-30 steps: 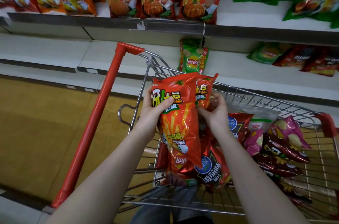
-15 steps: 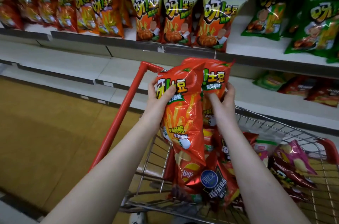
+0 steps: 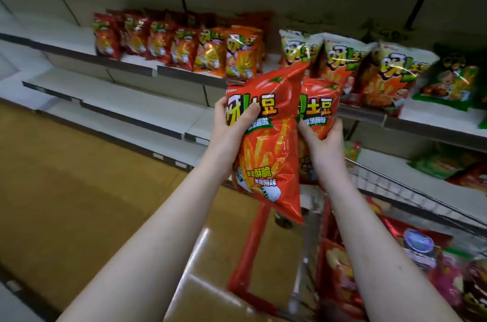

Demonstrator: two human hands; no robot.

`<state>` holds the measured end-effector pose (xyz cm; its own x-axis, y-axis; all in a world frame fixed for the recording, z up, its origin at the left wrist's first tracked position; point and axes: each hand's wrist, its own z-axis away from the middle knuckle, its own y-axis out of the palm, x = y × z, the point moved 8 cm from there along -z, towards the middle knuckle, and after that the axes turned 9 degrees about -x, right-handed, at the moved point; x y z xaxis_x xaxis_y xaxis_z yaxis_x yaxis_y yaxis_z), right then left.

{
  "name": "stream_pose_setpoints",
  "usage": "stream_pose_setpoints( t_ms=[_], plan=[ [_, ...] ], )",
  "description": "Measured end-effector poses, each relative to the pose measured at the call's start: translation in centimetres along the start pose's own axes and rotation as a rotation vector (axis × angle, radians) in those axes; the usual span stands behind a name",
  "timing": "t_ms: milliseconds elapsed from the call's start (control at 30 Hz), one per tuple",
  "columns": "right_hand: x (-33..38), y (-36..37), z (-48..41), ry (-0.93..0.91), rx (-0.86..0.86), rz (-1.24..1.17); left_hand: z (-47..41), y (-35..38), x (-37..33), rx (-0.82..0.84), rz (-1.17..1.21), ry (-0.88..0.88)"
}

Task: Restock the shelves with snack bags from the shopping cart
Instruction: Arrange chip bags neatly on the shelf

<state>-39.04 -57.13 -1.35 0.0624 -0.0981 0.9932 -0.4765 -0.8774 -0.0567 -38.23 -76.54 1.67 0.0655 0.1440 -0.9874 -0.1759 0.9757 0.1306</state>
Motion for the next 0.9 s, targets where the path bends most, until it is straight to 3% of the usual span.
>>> stream_pose_setpoints(
  t_ms=[267,400,900],
  plan=[
    [4.4,17.6,9.2,-0.009,0.104,-0.013,-1.0,-20.4,-4.7,-0.122,-0.005,0.040],
    [5.8,23.6,11.5,-0.022,0.163,-0.011,-1.6,-26.7,-6.2,-0.191,0.028,0.047],
    [6.2,46.9,7.7,-0.023,0.349,-0.018,-14.9,-42.9,-9.6,-0.432,0.064,0.055]
  ],
)
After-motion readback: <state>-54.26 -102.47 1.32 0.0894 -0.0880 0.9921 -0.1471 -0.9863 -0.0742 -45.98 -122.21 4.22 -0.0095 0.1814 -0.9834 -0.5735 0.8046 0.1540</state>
